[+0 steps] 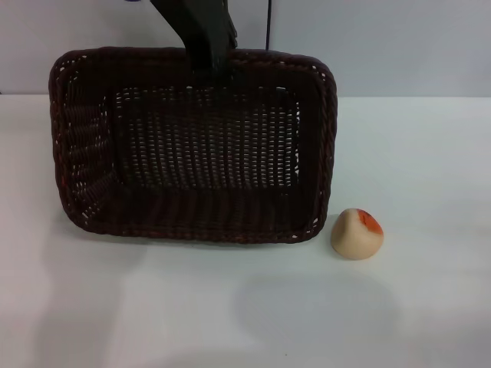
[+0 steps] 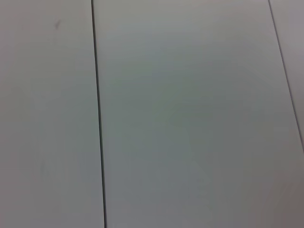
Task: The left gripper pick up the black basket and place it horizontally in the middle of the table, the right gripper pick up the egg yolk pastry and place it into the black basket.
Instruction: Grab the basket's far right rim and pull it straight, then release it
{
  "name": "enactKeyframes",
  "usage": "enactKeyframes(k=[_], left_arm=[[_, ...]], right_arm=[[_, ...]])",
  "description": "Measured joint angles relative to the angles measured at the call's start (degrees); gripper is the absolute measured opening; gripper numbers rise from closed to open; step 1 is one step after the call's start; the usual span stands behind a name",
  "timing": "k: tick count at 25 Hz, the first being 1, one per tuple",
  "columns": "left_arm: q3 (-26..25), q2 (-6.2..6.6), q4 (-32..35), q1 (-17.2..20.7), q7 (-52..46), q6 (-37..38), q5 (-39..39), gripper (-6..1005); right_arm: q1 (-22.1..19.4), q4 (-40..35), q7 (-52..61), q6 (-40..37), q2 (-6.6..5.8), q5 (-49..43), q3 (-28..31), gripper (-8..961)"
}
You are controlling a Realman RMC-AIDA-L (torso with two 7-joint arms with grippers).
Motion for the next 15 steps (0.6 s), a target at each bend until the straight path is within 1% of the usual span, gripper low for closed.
enactKeyframes(k=[15], left_arm=[[0.22, -0.16, -1.13, -0.06, 1.12, -1.02, -0.05, 197]], right_arm=[[0.00, 0.69, -0.14, 0.01, -0.18, 0.03, 0.08, 562]])
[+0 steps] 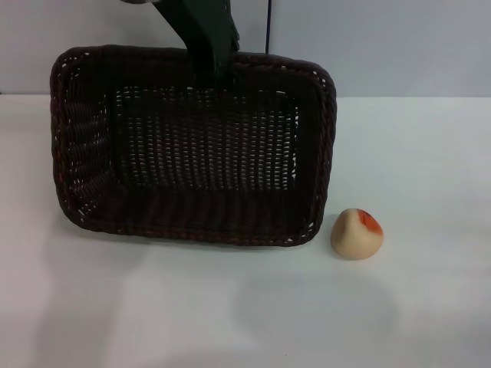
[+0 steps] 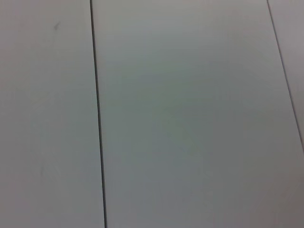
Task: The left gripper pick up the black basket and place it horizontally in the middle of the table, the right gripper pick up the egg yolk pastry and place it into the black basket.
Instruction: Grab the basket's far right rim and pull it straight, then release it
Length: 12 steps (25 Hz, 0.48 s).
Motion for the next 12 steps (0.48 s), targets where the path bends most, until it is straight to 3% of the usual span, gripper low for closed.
enactKeyframes(k=[12], left_arm=[[-0.01, -0.36, -0.08, -0.24, -1.72, 0.85, -0.99, 214]], right_arm=[[-0.19, 0.00, -0.04, -0.06, 0.00, -0.16, 0.00, 563]])
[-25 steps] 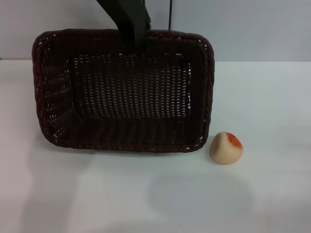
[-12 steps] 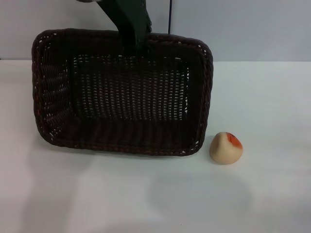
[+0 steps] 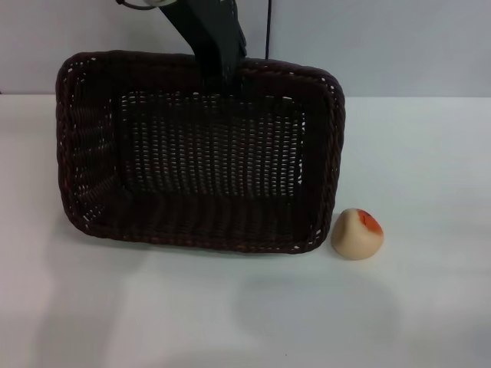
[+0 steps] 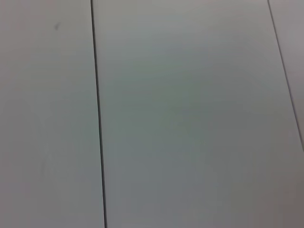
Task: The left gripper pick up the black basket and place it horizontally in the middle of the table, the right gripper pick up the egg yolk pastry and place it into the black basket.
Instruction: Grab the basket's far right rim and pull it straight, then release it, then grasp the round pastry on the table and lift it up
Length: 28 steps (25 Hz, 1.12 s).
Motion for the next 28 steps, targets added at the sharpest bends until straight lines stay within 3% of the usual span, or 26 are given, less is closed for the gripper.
enactKeyframes(k=[7, 12, 16, 26, 28], left_arm=[[-0.12, -0.08, 0.88, 0.21, -0.53, -0.58, -1.52, 280], [-0.12, -0.09, 4.44, 1.88, -0.43, -1.84, -4.07, 502], [-0.28, 0.04, 8.44, 4.08, -0.46, -3.29, -8.21, 569], [-6.53, 0.39, 18.42, 14.63, 0.10, -11.59, -26.77, 600], [-9.24, 0.77, 19.90, 19.38, 0.14, -14.52, -35.68, 599]], right_arm=[[-0.37, 0.00, 0.00, -0.52, 0.00, -0.20, 0.00, 564], [-0.58, 0.00, 0.00, -0.61, 0.00, -0.23, -0.08, 563], [-0.95, 0.00, 0.00, -0.66, 0.00, -0.25, -0.10, 563], [-1.21, 0.10, 0.00, -1.03, 0.00, -0.25, -0.43, 562], [-1.22, 0.20, 0.00, -1.08, 0.00, -0.25, -0.46, 562]])
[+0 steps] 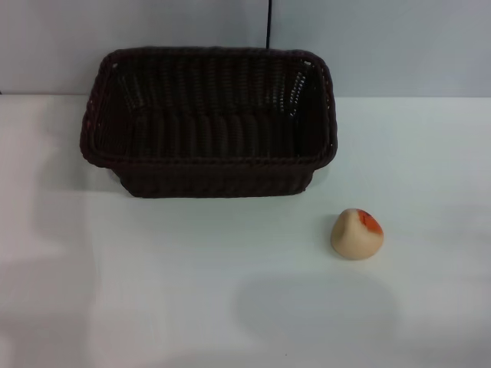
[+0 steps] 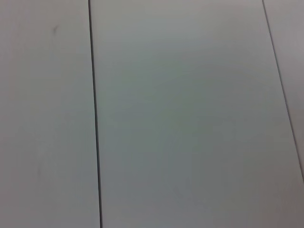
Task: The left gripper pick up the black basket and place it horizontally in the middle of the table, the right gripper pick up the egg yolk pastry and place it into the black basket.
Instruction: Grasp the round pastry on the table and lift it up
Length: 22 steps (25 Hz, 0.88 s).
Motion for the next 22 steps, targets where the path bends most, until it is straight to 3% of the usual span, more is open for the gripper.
enactKeyframes(k=[2, 4, 6, 9, 11, 16, 22], left_arm=[[-1.33, 0.08, 0.58, 2.45, 0.10, -1.28, -4.22, 598], [-1.33, 0.08, 0.58, 2.45, 0.10, -1.28, -4.22, 598], [-2.82, 0.17, 1.01, 8.13, 0.54, -3.66, -13.66, 597], [-2.82, 0.17, 1.01, 8.13, 0.54, -3.66, -13.66, 597], [-3.40, 0.91, 0.38, 14.94, 0.45, -4.20, -23.19, 597], [-5.54, 0.96, -1.81, 18.08, 0.24, -4.21, -28.47, 598], [-9.83, 0.89, -8.87, 21.53, 1.78, -4.11, -36.95, 597]], right_arm=[[0.02, 0.19, 0.00, -0.01, 0.00, 0.00, -0.05, 562], [0.10, 0.27, 0.00, 0.08, -0.07, 0.00, -0.07, 563], [0.17, 0.27, 0.00, 0.20, -0.16, 0.00, -0.07, 563], [0.31, 0.27, 0.00, 0.34, -0.26, 0.00, -0.07, 563], [0.38, 0.27, 0.00, 0.43, -0.31, 0.00, -0.07, 563], [0.58, 0.26, 0.00, 0.78, -0.53, 0.01, -0.07, 562], [0.53, 1.17, -0.16, 1.01, -0.64, 0.00, -0.15, 562]])
